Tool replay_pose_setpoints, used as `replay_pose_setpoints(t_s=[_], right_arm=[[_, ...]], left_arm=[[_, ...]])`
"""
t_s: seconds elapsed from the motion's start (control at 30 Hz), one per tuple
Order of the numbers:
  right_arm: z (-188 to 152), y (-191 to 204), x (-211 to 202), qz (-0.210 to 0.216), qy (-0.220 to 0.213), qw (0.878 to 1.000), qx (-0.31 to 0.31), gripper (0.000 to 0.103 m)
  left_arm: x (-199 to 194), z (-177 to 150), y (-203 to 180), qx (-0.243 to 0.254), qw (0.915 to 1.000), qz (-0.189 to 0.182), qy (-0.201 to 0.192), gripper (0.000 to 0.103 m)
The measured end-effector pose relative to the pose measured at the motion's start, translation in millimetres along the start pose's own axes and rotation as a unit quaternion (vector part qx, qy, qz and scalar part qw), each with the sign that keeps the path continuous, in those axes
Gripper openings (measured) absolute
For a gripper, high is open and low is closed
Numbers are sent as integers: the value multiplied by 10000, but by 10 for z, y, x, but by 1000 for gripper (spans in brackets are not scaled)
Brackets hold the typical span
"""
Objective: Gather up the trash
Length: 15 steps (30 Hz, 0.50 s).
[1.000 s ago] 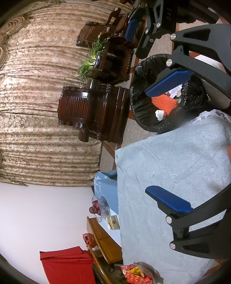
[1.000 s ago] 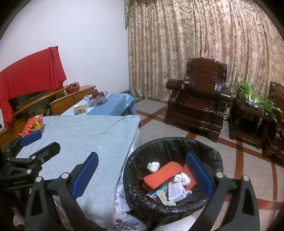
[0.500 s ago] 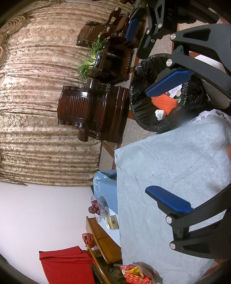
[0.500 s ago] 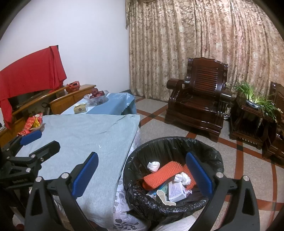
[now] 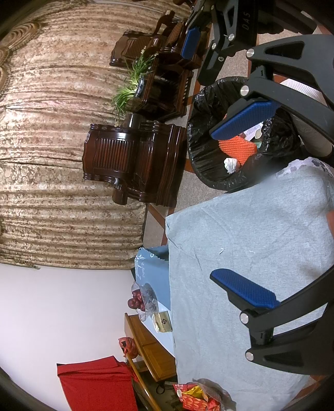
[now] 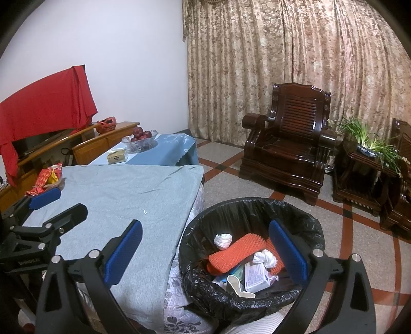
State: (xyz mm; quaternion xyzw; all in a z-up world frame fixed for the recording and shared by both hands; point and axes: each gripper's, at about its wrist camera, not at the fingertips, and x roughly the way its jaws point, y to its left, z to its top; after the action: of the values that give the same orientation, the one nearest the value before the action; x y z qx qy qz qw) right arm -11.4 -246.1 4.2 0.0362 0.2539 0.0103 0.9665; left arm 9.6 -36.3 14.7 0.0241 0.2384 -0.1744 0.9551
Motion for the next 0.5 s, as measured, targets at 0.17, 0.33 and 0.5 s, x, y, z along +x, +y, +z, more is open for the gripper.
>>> replay_pose_setpoints(t_s=[0.17,0.33,0.5], right_arm=[[0,3,1,2,3,10000,3,97],[3,5,1,-1,9,10000,1,97],[-24,12,34,14,39,10000,-5,97]], left_arm=[[-4,1,-6,-5,10000,3,-1,97],[-6,10,3,-6,10000,1,8,97],[-5,-1,18,-14,10000,12,8,97]])
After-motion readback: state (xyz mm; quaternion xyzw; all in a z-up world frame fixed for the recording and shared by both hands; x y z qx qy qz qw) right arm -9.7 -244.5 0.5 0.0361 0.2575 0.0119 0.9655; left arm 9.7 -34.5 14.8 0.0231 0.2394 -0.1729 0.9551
